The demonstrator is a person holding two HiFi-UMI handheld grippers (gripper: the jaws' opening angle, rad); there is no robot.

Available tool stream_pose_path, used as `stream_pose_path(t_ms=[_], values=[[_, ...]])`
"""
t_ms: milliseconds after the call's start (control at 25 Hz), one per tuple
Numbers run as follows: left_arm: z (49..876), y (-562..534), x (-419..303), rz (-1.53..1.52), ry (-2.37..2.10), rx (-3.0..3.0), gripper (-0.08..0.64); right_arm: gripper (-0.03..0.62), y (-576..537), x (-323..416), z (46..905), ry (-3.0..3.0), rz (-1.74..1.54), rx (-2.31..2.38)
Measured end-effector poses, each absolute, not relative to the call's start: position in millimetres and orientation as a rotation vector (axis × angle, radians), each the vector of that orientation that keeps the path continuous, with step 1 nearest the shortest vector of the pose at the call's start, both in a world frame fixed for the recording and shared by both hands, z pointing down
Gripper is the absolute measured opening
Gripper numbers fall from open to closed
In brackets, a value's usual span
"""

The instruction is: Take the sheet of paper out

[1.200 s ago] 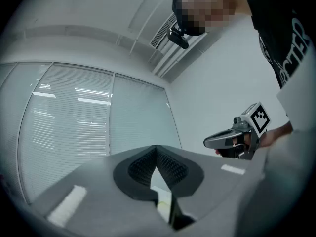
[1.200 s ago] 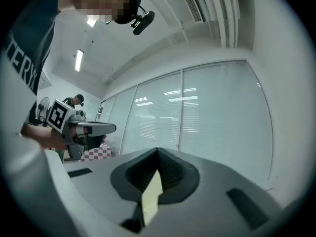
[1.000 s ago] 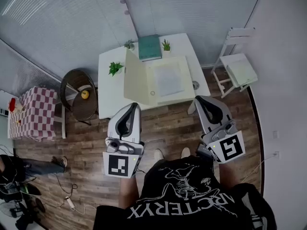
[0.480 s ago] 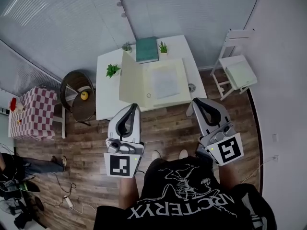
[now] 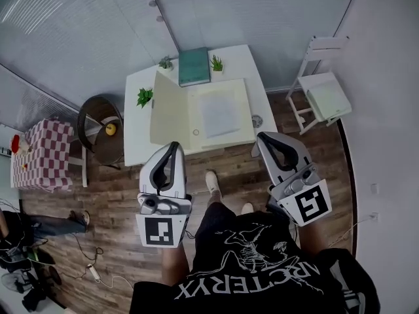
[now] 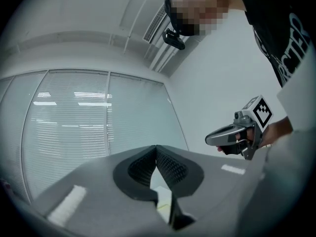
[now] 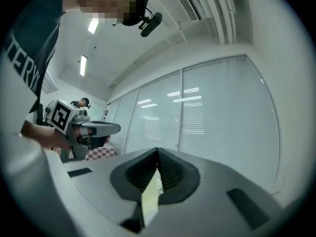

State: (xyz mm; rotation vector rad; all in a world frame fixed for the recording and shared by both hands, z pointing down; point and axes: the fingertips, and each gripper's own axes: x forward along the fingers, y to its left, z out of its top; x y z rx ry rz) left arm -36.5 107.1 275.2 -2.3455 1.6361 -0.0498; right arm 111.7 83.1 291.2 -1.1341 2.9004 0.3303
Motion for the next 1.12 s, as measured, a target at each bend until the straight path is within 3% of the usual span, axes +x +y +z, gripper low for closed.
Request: stream_pose_path(t_ms=[640,1120], values=[[301,-75,-128,-0.136,1.467,-2.489,0.012,0.011,-92,13,288,2.881,0.315,-1.361],[319,-120,-98,-0.138,1.344,-2.615,0.012,0.011,-129,27,295,2.875,0.282,-1.464]])
